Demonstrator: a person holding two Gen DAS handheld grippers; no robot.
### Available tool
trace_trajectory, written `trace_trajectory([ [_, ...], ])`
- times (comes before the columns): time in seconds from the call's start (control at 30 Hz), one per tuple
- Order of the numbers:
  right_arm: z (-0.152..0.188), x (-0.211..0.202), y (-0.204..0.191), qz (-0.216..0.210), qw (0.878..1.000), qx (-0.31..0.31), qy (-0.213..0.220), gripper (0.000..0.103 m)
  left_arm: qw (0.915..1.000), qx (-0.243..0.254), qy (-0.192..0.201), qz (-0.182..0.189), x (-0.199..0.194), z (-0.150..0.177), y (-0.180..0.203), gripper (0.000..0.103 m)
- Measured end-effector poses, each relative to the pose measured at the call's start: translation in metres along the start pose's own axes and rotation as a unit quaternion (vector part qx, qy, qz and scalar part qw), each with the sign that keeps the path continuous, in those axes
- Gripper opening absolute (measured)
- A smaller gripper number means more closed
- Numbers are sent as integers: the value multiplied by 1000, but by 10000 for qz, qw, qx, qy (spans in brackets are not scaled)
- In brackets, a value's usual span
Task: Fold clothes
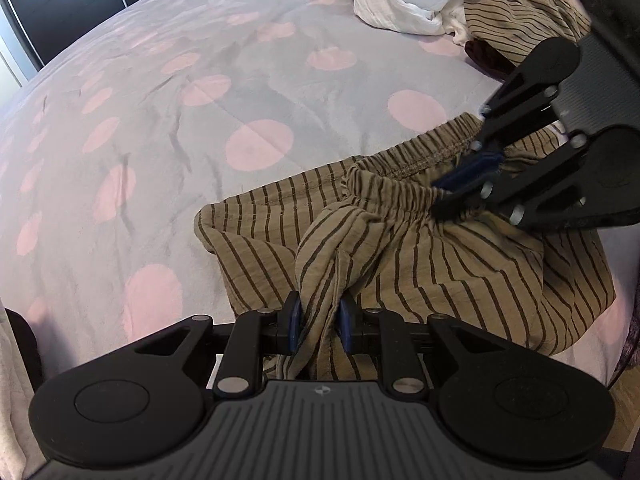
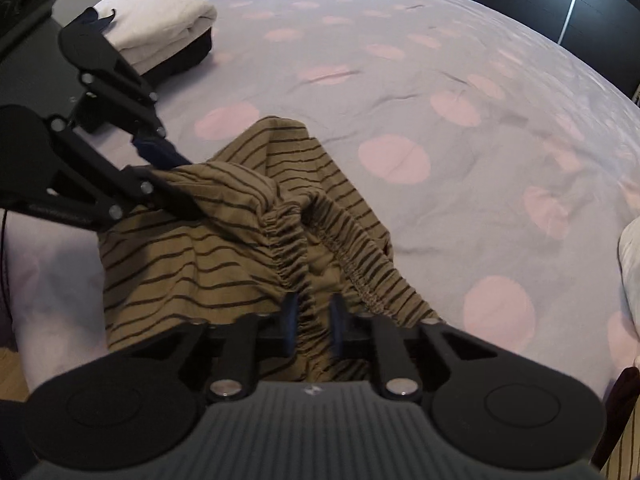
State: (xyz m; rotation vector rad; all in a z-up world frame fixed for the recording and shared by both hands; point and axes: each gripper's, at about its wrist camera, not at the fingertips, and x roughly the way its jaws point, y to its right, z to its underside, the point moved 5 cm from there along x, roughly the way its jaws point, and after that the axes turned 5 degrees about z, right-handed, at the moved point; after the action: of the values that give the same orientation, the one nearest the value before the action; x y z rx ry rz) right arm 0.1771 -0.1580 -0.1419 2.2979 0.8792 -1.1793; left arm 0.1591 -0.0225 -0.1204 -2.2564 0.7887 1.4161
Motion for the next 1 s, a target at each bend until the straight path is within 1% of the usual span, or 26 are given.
trace_trajectory([
  [0.07,-5,-12,-2,58,9999,-25,131,5,10000,-37,14,-6,-1,0,-1,17],
  [0.13,-14,-24,-5,216,9989,-148,395,4,10000,-74,39,-11,-2,-1,-1,17],
  [0.27,-30,-29,-6,734,9935,-266,827,4,9998,-155,100,-112,-3,-5,-4,17],
  [0.37,-37,-16,-3,1026,9912,-366,754,4,9995,-269,90,-146,-4,-8,-8,19],
  [0.47,-40,3,2,1174,9910,-325,557,4,9993,-339,31,-177,-1,-8,-13,22],
  [0.57,-38,21,9,1196,9923,-149,297,4,9990,-404,-38,-198,2,-6,-18,23],
  [0.63,-37,27,12,1155,9930,-41,225,6,9988,-443,-56,-185,3,-6,-20,24],
  [0.67,-38,27,13,1144,9932,22,213,8,9988,-456,-54,-179,3,-5,-21,27],
  [0.7,-38,24,15,1130,9933,112,211,11,9988,-462,-35,-186,2,-5,-21,30],
  [0.77,-41,17,19,1070,9934,347,235,13,9987,-469,14,-184,0,-5,-21,31],
  [0.83,-43,3,26,991,9924,637,356,23,9987,-482,103,-153,-6,-5,-22,31],
  [0.9,-42,-15,35,984,9894,934,515,29,9985,-498,207,-116,-12,-5,-21,33],
  [0.93,-40,-24,39,984,9873,1108,572,30,9983,-508,259,-106,-16,-4,-21,36],
  [0.97,-37,-32,44,978,9848,1293,624,30,9981,-513,315,-95,-19,-4,-21,42],
  [1.0,-33,-40,49,969,9821,1474,658,30,9980,-514,370,-80,-23,-3,-21,43],
])
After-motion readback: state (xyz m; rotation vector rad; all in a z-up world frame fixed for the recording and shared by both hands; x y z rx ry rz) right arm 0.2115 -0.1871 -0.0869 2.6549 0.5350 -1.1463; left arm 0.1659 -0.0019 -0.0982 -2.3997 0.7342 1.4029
